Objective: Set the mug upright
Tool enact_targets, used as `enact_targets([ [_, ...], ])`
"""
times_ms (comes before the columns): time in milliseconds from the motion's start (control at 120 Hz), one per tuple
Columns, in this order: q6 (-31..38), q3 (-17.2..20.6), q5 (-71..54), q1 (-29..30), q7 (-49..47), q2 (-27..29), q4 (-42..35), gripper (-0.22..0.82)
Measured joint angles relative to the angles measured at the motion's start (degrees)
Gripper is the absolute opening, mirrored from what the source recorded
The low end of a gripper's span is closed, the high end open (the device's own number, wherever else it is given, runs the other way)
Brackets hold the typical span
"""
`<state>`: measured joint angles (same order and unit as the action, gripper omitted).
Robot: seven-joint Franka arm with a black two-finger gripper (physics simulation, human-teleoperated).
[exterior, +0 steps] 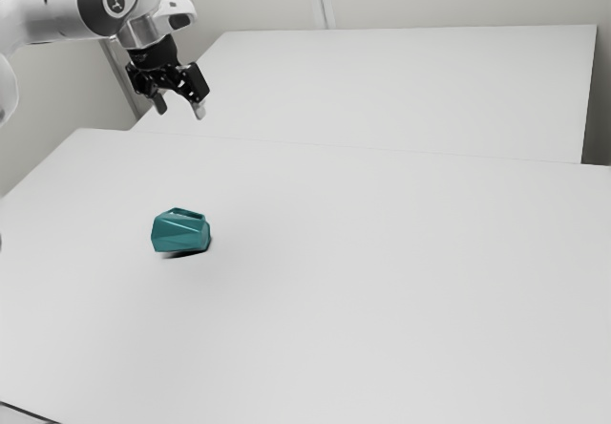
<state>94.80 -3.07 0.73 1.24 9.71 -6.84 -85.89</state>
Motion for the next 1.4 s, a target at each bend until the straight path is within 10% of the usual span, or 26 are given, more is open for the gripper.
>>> enact_targets([
  [350, 0.8, -0.2, 0.8, 0.1, 1.1, -0.1, -0.4, 0.6],
  [800, -3.3, -14.0, 25.7, 6.2, 12.7, -0.3, -5.4, 0.6],
  [1400, -4.7, -14.5, 39.1, 17.0, 33.1, -18.6, -6.0, 0.6],
])
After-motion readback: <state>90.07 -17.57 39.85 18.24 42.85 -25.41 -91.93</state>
